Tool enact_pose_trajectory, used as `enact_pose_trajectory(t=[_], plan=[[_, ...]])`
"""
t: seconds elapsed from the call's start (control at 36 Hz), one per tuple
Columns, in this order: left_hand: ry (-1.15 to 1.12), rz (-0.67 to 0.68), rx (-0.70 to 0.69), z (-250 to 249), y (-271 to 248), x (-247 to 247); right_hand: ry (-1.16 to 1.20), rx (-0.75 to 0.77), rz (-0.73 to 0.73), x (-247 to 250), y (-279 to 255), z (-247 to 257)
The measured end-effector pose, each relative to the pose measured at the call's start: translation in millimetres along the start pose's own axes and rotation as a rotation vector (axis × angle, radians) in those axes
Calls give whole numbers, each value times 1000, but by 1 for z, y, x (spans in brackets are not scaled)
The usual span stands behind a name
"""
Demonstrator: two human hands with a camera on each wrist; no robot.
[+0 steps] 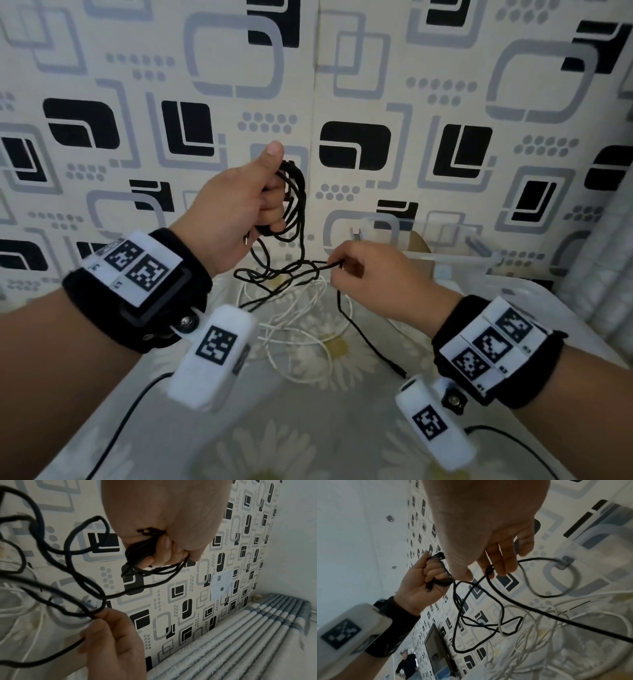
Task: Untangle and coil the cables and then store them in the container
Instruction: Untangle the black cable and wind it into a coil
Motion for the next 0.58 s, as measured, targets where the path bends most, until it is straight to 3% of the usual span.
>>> enact_pose_trajectory(t=[0.33, 0.47, 0.58], plan=[[59, -111, 24, 11, -10, 6, -142, 246, 40, -47, -9, 33], [184, -206, 53, 12, -8, 24, 134, 187, 11, -45, -9, 26], [341, -187, 51, 15, -6, 33, 185, 125, -34, -40, -5, 13]])
Point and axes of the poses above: each hand's wrist, its own y-axis towards the middle knuckle, its own x-axis out of the back of the hand, z = x × y, the point moved 7 cm from there along y, towards the middle knuckle, and after that the axes turned 11 degrees about y, right-handed, at the moved point
